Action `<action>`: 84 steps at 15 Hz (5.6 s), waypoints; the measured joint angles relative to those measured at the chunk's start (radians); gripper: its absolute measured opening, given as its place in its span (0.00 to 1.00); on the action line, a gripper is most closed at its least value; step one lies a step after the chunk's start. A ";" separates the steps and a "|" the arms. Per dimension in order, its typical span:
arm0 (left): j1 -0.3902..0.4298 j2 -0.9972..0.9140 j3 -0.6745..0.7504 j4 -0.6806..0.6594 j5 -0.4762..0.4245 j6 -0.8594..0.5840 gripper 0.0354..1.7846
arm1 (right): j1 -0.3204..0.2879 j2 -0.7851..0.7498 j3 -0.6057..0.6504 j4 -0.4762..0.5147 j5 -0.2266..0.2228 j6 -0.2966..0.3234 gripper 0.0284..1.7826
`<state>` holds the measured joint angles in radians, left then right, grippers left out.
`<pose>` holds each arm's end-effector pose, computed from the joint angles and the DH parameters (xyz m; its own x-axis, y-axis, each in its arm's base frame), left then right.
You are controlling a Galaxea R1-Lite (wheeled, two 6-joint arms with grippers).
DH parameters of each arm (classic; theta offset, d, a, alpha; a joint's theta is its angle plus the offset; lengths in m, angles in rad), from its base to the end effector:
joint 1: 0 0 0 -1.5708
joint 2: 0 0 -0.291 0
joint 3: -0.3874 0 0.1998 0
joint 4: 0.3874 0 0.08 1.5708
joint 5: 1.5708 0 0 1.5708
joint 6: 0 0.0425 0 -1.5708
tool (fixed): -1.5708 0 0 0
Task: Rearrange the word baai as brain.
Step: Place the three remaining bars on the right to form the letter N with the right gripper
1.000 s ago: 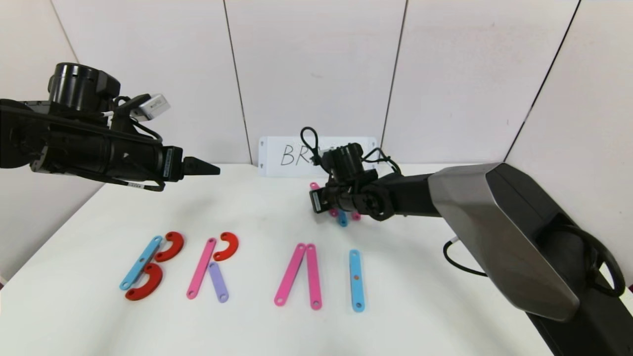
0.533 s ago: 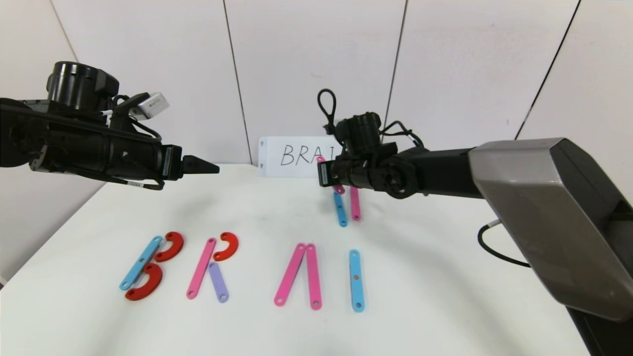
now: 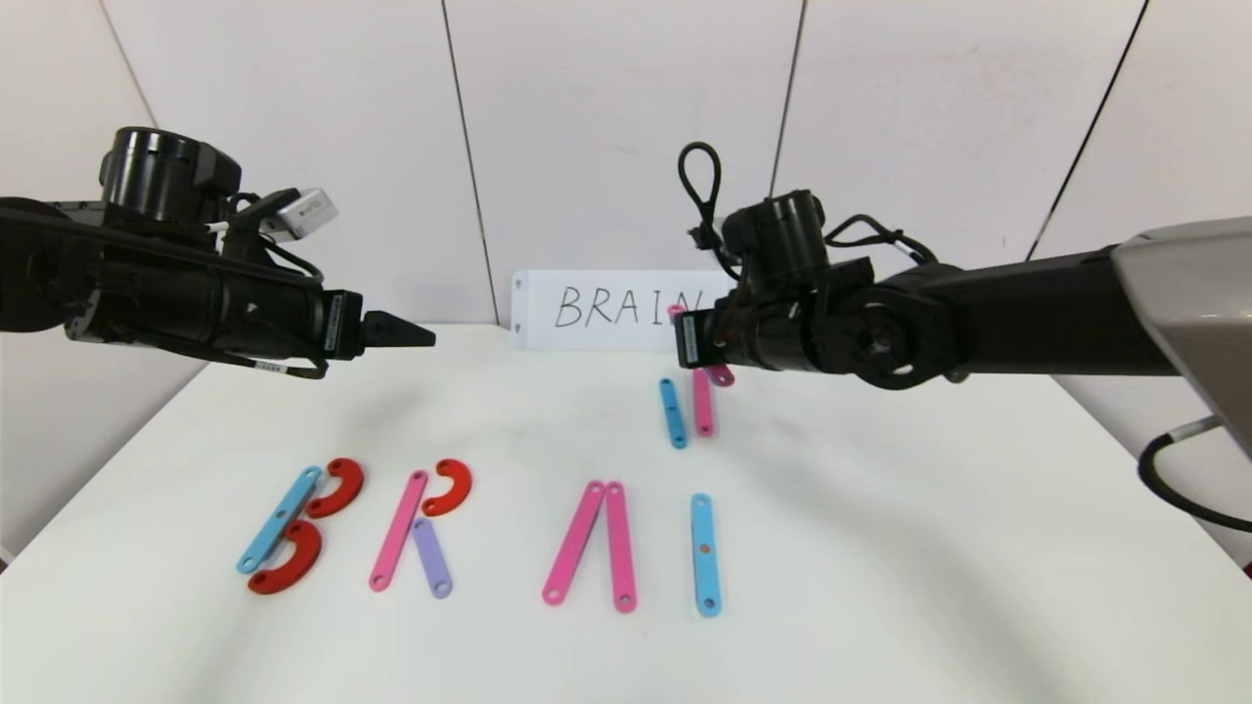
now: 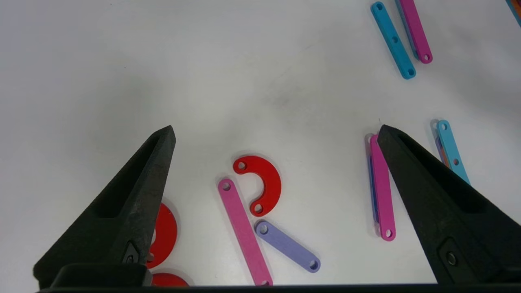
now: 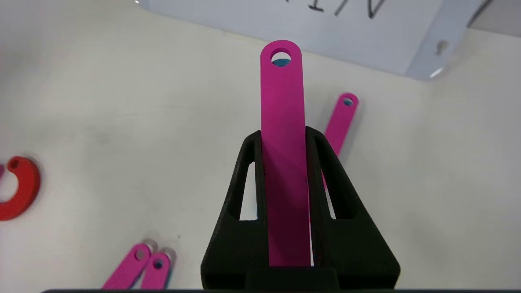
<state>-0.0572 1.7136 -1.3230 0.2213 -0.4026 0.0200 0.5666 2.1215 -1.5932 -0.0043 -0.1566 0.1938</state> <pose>0.3372 -0.0360 0.2190 0.7295 -0.4342 -0.5285 0.3842 0.8994 -0.2087 0.3881 0.2390 0.1589 0.8053 0.3275 -0.4942 -0.3272 0.9407 0.0902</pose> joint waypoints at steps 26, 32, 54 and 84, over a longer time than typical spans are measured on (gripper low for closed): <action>-0.003 0.001 0.003 0.000 0.000 0.000 0.97 | 0.060 -0.155 0.684 -0.215 -0.154 0.338 0.15; -0.003 0.001 0.004 0.000 0.000 0.000 0.97 | 0.076 -0.145 0.707 -0.214 -0.154 0.340 0.15; -0.006 0.000 0.004 0.000 0.001 0.000 0.97 | 0.046 -0.182 0.568 -0.198 -0.149 0.219 0.98; -0.006 0.003 0.004 0.000 0.001 0.001 0.97 | 0.042 0.338 -0.264 0.109 -0.025 -0.022 0.98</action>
<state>-0.0630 1.7164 -1.3191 0.2211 -0.4011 0.0206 0.6085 2.4591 -1.8568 0.1047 -0.1817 0.1717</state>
